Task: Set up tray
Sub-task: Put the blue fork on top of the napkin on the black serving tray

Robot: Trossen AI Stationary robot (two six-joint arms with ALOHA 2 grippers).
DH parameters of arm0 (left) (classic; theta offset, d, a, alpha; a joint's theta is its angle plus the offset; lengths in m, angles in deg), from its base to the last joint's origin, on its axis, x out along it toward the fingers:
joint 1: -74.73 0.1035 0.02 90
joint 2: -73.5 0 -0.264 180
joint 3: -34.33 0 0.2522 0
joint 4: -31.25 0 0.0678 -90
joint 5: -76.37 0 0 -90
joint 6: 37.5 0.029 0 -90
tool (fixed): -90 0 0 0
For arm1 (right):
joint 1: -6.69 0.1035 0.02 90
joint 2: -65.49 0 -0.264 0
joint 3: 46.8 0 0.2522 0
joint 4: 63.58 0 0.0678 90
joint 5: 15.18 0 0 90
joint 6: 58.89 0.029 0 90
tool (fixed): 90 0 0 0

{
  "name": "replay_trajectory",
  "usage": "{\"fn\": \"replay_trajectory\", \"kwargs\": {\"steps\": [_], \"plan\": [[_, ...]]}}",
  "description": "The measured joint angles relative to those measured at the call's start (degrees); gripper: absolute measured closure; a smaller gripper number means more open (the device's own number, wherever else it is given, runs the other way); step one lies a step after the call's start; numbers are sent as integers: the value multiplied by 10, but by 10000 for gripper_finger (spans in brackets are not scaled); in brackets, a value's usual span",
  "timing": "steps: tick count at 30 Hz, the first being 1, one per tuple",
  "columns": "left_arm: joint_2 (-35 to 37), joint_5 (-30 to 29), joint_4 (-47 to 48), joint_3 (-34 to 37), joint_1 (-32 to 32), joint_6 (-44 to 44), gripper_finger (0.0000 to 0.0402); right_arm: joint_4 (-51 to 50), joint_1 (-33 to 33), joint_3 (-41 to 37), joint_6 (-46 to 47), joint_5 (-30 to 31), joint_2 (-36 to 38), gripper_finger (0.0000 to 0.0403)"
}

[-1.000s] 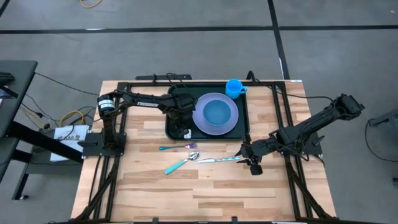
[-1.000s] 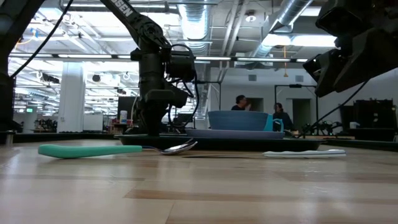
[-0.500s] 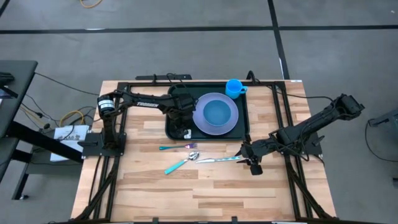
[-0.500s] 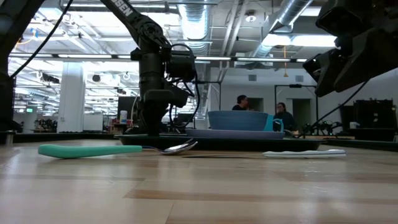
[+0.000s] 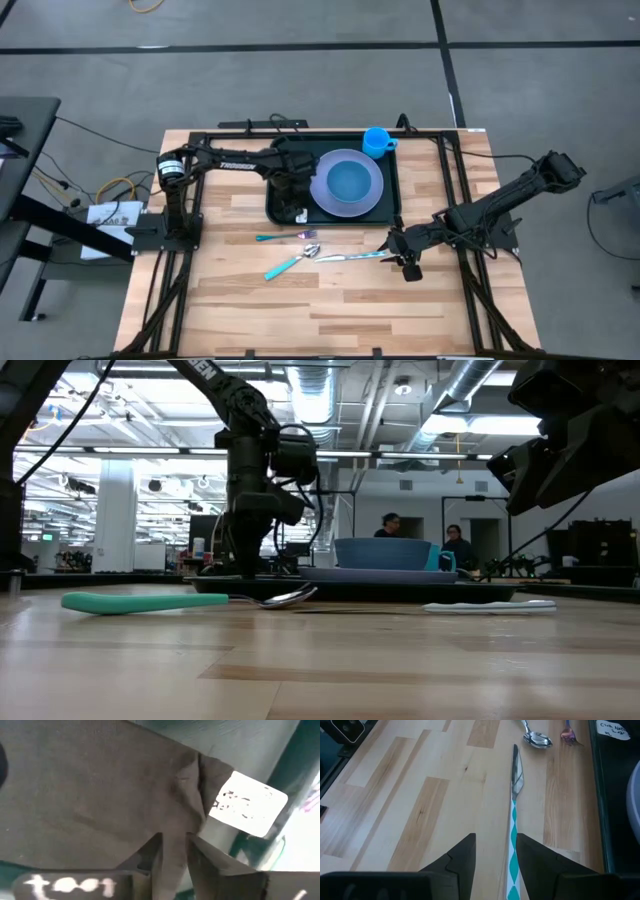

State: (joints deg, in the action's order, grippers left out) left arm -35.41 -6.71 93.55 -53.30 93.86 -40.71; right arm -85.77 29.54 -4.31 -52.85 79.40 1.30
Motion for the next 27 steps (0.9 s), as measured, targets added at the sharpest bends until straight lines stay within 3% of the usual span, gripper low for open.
{"fn": "replay_trajectory", "kwargs": {"steps": [8, 14, 17, 21, 27], "plan": [[5, 19, 153, -98, -3, 6, 323, 0, 0, 0, 0, 0, 0, 272], [87, 48, 179, -178, -52, 12, 329, 0, 7, 0, 0, 0, 0, 272], [161, -5, 151, -200, -86, -5, 335, 3, 18, 0, 8, 0, 0, 272], [275, -125, 80, -194, -150, -23, 340, 9, 30, 0, 42, -1, 0, 272], [407, -212, -40, -76, -276, -57, 340, 22, 34, 0, 126, 3, 0, 272]]}}
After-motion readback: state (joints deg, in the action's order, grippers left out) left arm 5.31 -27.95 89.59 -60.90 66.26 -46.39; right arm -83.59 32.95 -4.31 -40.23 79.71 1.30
